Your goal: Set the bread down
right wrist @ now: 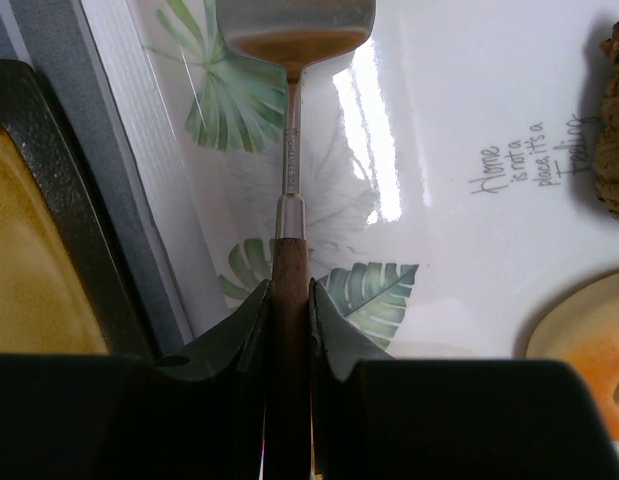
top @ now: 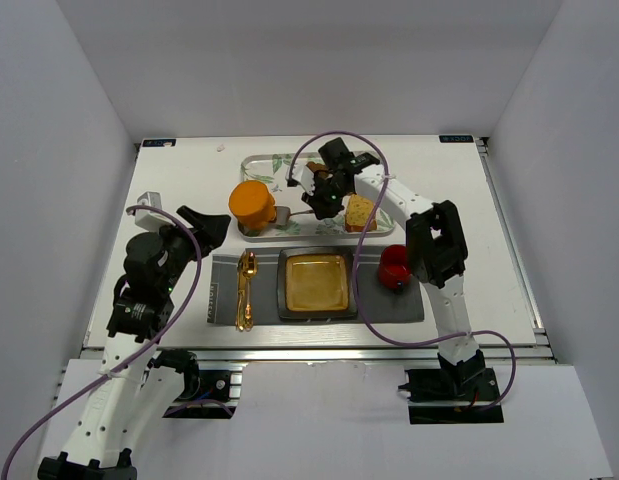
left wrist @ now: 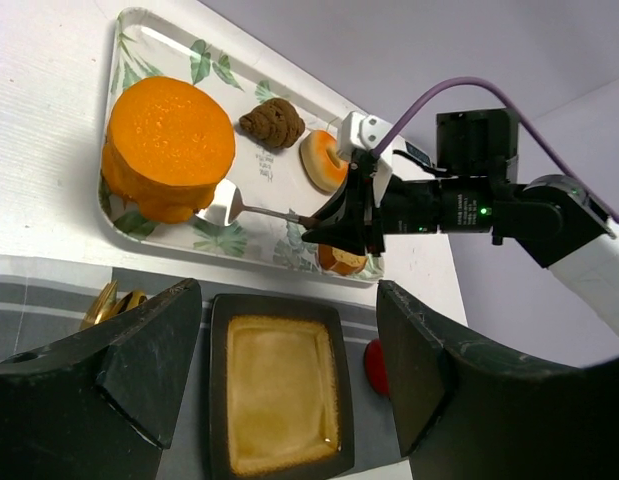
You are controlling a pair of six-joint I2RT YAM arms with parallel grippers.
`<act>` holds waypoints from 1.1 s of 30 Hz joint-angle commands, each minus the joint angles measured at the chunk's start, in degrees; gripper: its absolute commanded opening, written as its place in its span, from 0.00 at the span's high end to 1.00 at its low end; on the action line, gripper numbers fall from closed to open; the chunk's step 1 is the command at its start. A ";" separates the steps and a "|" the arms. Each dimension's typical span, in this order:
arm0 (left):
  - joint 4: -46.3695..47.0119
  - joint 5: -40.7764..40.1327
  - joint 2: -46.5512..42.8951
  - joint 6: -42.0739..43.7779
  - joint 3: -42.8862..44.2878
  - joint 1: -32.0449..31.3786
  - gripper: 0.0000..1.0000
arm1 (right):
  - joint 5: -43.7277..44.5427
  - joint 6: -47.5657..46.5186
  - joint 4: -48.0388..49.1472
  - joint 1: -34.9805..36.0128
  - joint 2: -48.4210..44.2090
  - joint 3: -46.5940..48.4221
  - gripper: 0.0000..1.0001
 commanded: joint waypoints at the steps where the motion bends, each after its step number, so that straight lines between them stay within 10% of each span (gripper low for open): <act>1: -0.05 0.49 -0.04 0.07 2.57 0.19 0.20 | -3.32 1.78 4.42 0.41 1.00 0.45 1.00; 33: 0.12 1.01 -0.04 -1.07 2.58 0.19 0.21 | -6.57 7.67 21.20 -0.91 -6.72 -16.41 1.00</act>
